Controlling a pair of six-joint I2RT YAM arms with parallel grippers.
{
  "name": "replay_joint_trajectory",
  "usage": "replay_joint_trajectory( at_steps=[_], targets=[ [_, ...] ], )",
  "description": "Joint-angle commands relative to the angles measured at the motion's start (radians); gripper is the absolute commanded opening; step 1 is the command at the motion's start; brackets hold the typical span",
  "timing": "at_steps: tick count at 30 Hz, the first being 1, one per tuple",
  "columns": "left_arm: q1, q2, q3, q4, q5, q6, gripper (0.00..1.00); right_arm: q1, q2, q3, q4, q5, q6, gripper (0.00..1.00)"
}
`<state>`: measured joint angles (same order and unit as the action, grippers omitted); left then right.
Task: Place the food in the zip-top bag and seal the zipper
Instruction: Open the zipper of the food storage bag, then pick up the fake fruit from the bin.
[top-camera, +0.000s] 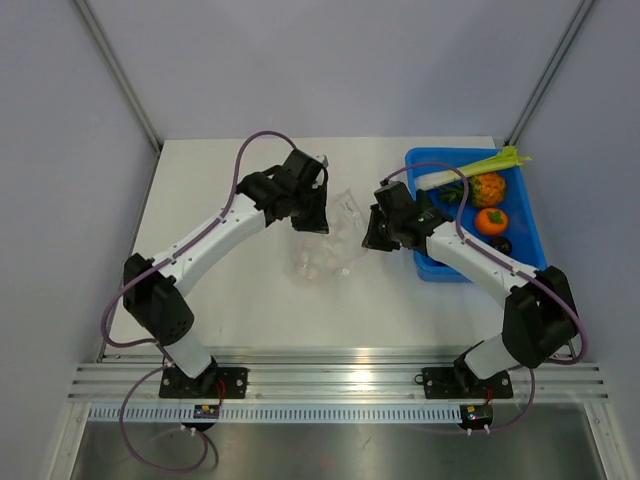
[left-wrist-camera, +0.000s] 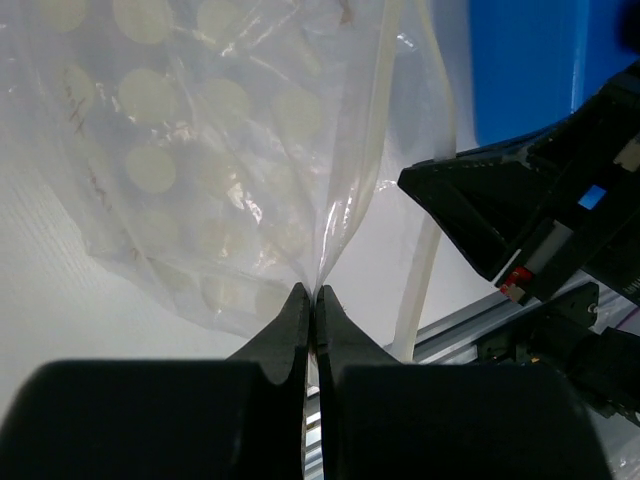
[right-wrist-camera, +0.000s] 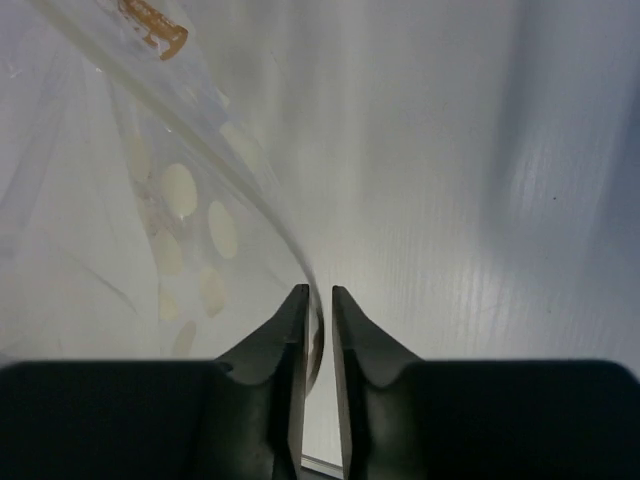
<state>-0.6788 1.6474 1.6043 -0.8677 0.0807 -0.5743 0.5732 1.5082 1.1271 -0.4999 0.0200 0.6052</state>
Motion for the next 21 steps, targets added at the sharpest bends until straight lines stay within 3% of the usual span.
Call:
replay_joint_trajectory(
  at_steps=[1,4,14,21],
  targets=[
    [-0.011,0.032,0.066,0.009,-0.042,0.008,0.00,0.002,-0.081,-0.009,0.000,0.047,-0.007,0.25],
    [-0.018,0.060,0.072,-0.001,-0.044,0.019,0.00,0.002,-0.123,-0.009,0.000,0.069,-0.021,0.48],
    [-0.019,0.080,0.080,0.001,-0.036,0.037,0.00,-0.025,-0.299,0.105,-0.049,0.290,-0.114,0.61],
    [-0.022,0.091,0.078,0.010,-0.015,0.045,0.00,-0.392,-0.266,0.112,-0.020,0.089,-0.150,0.66]
  ],
)
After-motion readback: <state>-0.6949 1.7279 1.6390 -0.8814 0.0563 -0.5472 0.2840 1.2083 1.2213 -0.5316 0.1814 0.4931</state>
